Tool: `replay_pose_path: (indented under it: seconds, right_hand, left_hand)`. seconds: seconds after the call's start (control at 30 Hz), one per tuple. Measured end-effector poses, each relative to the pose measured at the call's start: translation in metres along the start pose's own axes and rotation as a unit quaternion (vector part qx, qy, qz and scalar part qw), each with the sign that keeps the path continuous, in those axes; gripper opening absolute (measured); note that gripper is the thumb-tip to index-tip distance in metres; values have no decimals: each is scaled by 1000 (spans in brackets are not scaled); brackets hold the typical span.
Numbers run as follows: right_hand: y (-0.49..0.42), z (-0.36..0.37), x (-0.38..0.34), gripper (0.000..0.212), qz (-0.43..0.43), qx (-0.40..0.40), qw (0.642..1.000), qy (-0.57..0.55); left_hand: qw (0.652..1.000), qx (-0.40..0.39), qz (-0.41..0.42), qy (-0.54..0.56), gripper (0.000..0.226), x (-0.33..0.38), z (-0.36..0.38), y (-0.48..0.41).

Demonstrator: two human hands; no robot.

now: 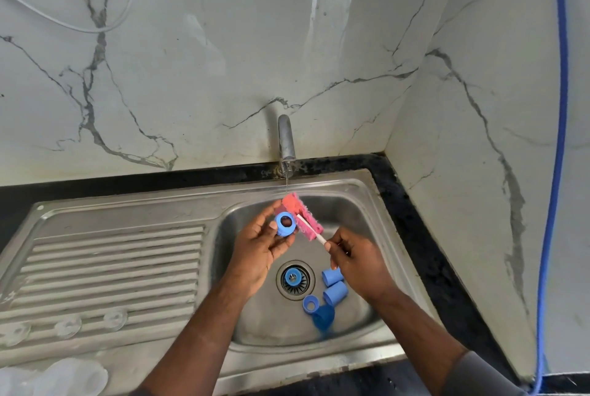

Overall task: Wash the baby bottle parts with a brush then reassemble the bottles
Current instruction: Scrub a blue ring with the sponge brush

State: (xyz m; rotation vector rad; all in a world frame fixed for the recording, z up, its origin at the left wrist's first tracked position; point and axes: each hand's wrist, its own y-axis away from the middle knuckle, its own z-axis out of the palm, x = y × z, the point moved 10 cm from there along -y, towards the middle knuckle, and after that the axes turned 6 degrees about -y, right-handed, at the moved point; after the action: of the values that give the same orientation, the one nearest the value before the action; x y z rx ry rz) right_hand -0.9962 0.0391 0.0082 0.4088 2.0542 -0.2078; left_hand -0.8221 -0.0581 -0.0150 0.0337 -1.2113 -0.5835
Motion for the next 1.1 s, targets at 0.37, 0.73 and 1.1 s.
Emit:
replay_pose_path:
  seconds: [0.37, 0.73, 1.1]
  right_hand:
    - [3, 13, 8, 27, 40, -20, 997, -70]
    - [5, 23, 1, 26, 53, -49, 992, -99]
    - [4, 3, 7, 26, 31, -43, 996, -72]
  left_hand:
    - [986, 97, 2, 132, 33, -7, -11, -2]
    - [966, 132, 23, 222, 30, -8, -8, 1]
    - [990, 78, -42, 110, 31, -16, -4, 2]
